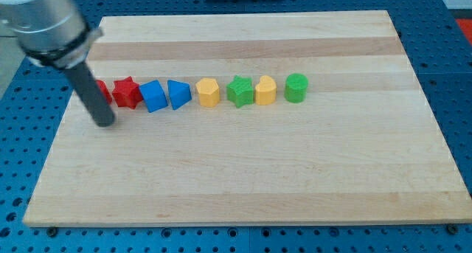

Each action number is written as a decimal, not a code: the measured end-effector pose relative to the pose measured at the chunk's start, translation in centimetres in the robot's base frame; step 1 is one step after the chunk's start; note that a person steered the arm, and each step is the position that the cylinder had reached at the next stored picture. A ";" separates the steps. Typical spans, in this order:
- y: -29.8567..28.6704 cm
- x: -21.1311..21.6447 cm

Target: Slightly touch the red star and blue cube

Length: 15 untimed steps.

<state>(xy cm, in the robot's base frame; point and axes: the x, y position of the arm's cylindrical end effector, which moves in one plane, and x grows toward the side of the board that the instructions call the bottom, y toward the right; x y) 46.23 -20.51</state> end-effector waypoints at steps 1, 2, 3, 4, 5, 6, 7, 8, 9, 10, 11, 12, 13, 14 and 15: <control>3.8 0.0; 4.0 0.0; 4.0 -0.2; 4.0 -0.4; 4.0 -0.9; 4.0 -1.2; 4.0 -1.2; 4.0 -1.2; 4.0 -1.2; 4.0 -1.2; 4.0 -1.4; 4.0 -0.9; 5.8 0.0; 8.1 -0.5; 8.4 -1.5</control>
